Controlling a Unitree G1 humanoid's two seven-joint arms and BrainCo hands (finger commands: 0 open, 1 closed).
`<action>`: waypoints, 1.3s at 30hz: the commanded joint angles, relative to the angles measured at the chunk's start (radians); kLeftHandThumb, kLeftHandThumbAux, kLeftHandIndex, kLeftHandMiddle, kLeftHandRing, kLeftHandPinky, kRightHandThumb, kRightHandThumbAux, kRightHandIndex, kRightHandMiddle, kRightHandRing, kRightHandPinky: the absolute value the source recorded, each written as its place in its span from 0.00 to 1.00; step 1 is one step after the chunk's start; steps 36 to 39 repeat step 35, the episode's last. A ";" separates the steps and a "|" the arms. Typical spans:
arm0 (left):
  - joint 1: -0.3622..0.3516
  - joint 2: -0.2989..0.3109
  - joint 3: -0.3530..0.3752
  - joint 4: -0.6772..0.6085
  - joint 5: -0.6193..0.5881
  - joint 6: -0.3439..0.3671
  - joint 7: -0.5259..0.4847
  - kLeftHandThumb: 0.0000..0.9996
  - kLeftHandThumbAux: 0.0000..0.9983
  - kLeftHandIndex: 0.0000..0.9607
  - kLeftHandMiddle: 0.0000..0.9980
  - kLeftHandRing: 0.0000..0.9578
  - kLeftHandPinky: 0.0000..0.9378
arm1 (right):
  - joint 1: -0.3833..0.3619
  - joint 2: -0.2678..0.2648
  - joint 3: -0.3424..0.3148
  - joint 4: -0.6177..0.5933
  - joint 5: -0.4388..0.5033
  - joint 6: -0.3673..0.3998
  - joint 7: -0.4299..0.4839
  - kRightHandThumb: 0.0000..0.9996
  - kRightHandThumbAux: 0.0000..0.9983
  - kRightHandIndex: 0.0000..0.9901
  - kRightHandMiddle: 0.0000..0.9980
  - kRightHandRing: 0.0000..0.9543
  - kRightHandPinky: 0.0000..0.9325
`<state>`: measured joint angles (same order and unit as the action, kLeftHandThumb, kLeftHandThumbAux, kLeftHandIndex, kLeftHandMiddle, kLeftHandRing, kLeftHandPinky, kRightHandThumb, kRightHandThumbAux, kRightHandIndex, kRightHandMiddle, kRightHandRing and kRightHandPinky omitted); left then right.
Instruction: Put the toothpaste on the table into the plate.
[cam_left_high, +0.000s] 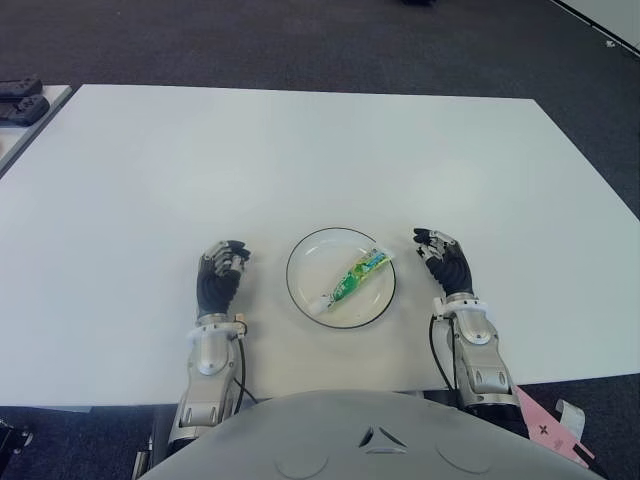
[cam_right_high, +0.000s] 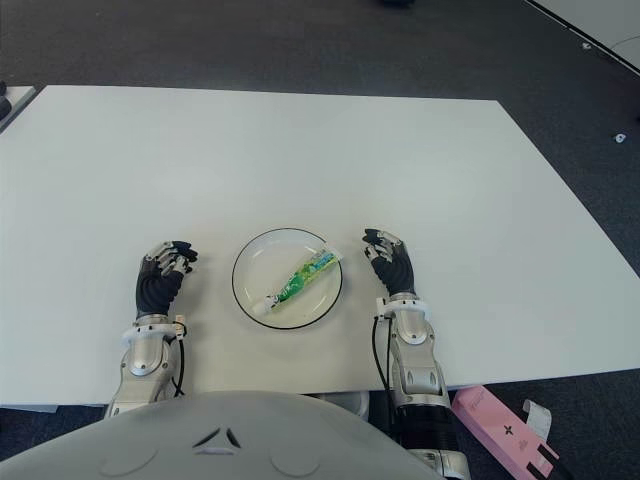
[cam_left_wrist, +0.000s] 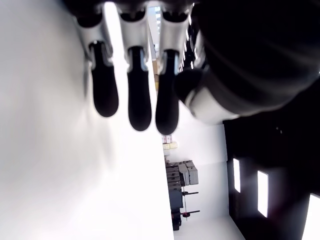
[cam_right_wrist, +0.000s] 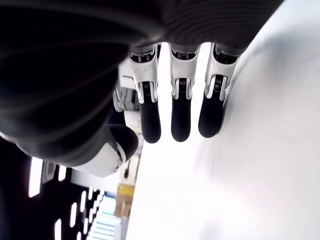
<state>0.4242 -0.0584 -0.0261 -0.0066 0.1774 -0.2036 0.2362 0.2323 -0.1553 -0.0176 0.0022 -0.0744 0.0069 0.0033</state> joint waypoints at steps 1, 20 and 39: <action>0.016 -0.004 -0.013 0.004 0.007 0.017 -0.007 0.71 0.72 0.44 0.49 0.50 0.50 | 0.032 -0.005 0.017 0.020 -0.009 0.030 0.025 0.71 0.74 0.42 0.41 0.43 0.43; 0.029 0.000 -0.018 -0.015 0.015 0.028 -0.002 0.71 0.72 0.44 0.49 0.50 0.50 | 0.051 -0.010 0.019 0.009 -0.002 -0.023 0.042 0.70 0.74 0.42 0.41 0.42 0.44; 0.038 0.010 -0.020 -0.034 0.012 0.045 -0.014 0.71 0.72 0.44 0.48 0.49 0.48 | 0.069 0.006 0.023 -0.026 -0.003 -0.027 0.032 0.70 0.74 0.42 0.40 0.41 0.42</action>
